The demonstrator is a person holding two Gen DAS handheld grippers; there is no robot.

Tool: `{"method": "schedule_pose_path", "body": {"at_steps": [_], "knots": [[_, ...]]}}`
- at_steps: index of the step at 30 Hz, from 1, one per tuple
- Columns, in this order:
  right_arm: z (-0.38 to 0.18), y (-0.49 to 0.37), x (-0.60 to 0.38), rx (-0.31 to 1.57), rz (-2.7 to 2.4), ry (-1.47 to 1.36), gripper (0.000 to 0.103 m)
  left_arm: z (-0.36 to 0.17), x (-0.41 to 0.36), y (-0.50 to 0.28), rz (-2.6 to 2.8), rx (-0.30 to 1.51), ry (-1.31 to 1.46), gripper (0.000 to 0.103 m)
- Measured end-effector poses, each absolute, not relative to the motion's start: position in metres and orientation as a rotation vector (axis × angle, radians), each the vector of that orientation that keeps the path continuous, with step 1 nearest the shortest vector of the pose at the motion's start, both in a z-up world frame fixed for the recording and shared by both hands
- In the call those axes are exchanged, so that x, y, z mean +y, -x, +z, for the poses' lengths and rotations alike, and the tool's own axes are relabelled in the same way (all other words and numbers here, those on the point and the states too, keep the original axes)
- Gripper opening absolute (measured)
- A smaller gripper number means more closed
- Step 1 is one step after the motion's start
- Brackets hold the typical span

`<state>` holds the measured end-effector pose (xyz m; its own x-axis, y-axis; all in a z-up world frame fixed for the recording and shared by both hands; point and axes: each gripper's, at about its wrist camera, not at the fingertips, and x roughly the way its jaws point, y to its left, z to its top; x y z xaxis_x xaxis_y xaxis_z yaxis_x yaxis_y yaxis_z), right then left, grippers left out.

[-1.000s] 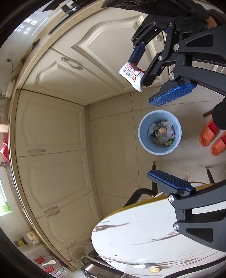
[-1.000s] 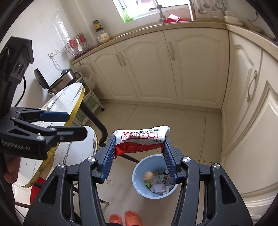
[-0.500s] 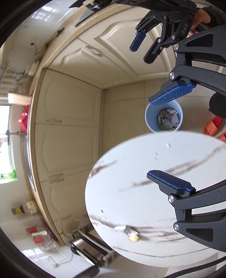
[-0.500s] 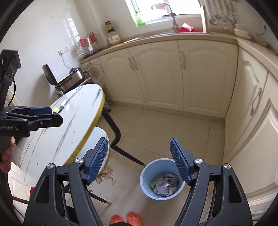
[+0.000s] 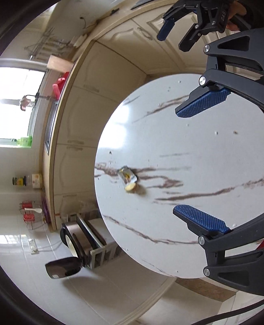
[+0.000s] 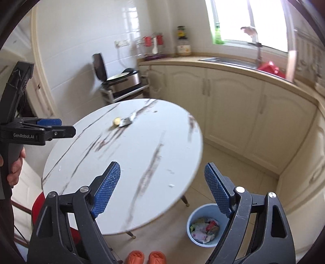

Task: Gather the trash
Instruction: 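Move both open tools back over the table toward the foil packet, then grasp the small ginger piece with the left tool while the right tool grasps the foil packet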

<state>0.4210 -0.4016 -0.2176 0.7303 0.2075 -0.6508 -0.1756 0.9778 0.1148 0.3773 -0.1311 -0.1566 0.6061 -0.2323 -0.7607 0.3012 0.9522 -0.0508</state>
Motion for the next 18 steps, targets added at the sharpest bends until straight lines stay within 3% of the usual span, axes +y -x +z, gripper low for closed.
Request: {"method": "schedule_pose_path", "body": {"at_steps": [10,18], "knots": [[-0.257,-0.536,-0.325,0.861,0.289,0.039,0.084,-0.179,-0.068,-0.442,-0.207,0.921,0.008,0.085],[-0.292,-0.601,-0.320,0.917,0.314,0.022,0.083,-0.219,-0.096,-0.540,-0.204,1.008,0.036,0.083]]}}
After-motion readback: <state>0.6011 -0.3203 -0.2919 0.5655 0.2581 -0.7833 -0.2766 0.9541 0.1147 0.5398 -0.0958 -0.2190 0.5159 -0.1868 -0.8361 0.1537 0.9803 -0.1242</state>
